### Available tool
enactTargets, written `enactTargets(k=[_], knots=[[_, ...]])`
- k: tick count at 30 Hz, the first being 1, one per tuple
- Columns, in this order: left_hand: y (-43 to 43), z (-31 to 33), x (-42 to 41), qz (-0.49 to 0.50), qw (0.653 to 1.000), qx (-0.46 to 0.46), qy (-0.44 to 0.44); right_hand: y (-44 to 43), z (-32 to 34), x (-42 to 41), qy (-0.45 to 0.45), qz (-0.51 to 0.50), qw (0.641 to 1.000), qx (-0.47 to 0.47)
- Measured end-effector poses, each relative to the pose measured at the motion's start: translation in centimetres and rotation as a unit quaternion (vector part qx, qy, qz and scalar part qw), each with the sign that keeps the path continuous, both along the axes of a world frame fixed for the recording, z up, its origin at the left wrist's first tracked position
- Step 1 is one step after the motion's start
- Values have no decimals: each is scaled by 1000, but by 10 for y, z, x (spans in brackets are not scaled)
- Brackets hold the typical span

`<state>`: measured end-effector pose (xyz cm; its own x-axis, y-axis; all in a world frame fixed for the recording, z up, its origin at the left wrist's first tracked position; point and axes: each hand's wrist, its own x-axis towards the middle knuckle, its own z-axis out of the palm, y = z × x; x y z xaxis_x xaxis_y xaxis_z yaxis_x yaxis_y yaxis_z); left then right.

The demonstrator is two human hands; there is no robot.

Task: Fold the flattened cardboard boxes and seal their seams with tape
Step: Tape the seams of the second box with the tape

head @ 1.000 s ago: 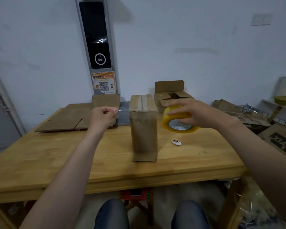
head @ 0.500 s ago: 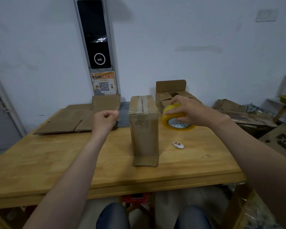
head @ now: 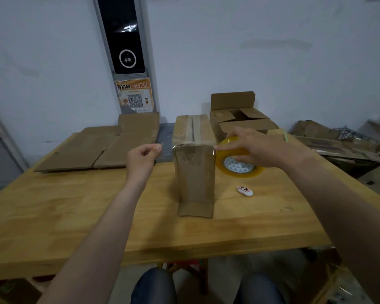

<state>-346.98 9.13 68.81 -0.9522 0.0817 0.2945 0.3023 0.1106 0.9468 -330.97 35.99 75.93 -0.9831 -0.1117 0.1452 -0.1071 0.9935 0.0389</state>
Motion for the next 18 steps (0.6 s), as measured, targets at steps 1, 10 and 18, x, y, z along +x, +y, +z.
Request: enactTargets(k=[1, 10, 18], knots=[[2, -1, -2, 1, 1000, 1, 4, 0, -1, -3, -2, -4, 1000, 3], [30, -10, -23, 0, 999, 0, 33, 4, -8, -21, 19, -37, 999, -11], [52, -17, -23, -9, 1000, 2, 21, -1, -9, -35, 4, -39, 999, -10]])
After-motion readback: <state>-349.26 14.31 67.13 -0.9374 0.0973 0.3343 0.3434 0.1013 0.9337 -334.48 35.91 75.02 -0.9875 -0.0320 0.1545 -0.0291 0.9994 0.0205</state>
